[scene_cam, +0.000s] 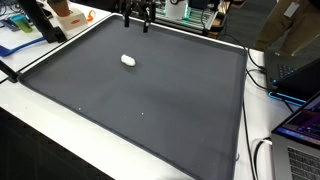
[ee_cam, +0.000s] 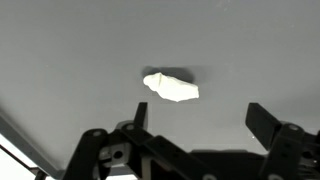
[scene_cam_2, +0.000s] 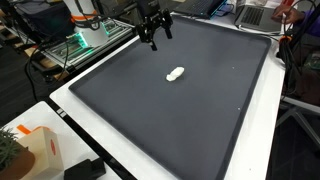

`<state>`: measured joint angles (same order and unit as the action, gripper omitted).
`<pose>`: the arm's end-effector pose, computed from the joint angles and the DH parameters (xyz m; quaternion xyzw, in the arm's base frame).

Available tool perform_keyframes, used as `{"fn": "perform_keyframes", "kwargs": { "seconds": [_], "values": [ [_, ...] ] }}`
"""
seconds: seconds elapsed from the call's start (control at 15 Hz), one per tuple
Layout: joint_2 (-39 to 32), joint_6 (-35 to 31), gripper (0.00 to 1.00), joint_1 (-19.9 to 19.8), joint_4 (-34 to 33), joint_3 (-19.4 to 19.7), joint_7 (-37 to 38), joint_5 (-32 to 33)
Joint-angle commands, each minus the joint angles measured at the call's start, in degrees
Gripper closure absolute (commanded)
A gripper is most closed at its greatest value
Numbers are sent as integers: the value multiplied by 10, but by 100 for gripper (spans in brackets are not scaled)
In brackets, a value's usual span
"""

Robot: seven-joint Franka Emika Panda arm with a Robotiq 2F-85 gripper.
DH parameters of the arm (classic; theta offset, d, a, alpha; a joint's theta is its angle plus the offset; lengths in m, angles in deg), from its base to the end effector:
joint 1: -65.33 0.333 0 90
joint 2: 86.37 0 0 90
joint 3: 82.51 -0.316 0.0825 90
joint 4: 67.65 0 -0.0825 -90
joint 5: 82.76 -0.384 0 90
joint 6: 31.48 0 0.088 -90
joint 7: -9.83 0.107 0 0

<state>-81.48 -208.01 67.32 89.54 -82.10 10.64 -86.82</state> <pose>0.4308 0.0062 0.2917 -0.9773 0.0276 -0.2095 0.0142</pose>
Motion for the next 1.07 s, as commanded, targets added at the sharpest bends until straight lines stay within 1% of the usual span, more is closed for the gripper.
{"fn": "perform_keyframes", "kwargs": {
  "seconds": [0.0,0.07,0.13,0.27,0.53,0.87,1.0],
  "values": [
    [-36,-28,0,4,0,6,-19,-7],
    [-38,-25,0,2,0,4,-16,-4],
    [-32,-10,0,-10,-1,0,-1,13],
    [-19,12,0,-13,-3,4,13,25],
    [-14,68,0,-27,-36,0,48,56],
    [-28,217,0,-31,-124,-9,138,115],
    [-38,273,0,-25,-162,-13,158,123]
  ]
}}
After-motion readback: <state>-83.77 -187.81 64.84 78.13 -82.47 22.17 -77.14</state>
